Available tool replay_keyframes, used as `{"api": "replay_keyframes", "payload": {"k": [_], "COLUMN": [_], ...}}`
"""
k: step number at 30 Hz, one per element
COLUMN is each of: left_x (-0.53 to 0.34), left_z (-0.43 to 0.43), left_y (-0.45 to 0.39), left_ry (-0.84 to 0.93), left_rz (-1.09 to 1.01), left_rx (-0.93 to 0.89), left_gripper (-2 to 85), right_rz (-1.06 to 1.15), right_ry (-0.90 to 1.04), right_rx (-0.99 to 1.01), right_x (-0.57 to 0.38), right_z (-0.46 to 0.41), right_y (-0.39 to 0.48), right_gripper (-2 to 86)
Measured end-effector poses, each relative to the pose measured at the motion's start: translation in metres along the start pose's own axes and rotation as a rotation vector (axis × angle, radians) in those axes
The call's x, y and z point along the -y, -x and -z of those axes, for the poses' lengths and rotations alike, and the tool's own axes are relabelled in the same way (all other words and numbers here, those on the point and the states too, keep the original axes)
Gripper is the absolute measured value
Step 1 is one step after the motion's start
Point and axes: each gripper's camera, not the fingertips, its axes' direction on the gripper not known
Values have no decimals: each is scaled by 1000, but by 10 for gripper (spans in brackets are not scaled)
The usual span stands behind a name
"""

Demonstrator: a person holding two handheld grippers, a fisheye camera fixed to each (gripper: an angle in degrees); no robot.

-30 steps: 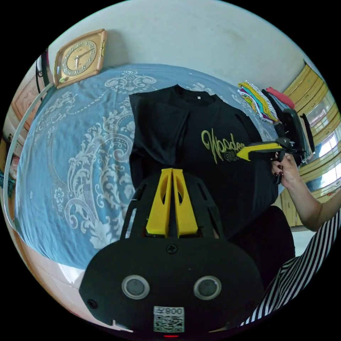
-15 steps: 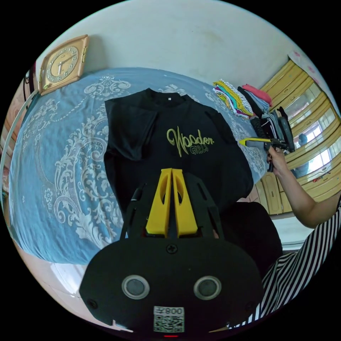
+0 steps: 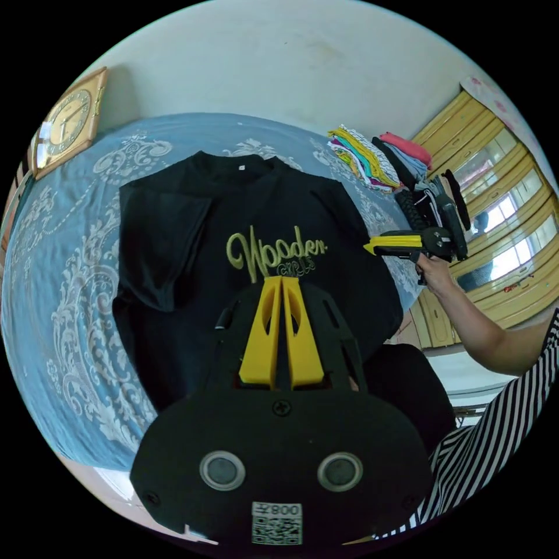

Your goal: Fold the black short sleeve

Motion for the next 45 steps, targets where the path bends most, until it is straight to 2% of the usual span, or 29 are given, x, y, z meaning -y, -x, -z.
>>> {"api": "replay_keyframes", "payload": {"k": [3,10,14,18,22,26,30,35,40,45], "left_x": [20,85,123,133,122,112,103,93,52,-61], "left_z": [-21,-73,-103,-136,-128,-121,-110,-101,-36,61], "left_y": [-21,-70,-94,-93,-79,-74,-76,-72,-44,30], "left_ry": [4,-3,28,169,143,123,77,126,39,13], "left_rz": [-68,-185,-256,-292,-246,-244,-253,-277,-227,-6], "left_rx": [-43,-122,0,156,119,107,87,109,64,-19], "left_gripper": [1,1,1,2,2,1,1,3,5,14], "right_rz": [-16,-144,-229,-298,-353,-363,-317,-347,-409,-544], "right_ry": [38,-44,-139,-123,-228,-299,-135,-162,-205,-180], "right_rx": [30,143,196,259,375,390,385,417,502,569], "right_x": [-19,-63,-89,-110,-149,-178,-184,-212,-265,-356], "right_z": [-15,-9,0,-17,-17,-18,-49,-53,-45,-49], "right_y": [-11,-48,-81,-111,-133,-144,-148,-170,-187,-195], "right_gripper": [32,44,46,49,46,52,62,61,69,83]}}
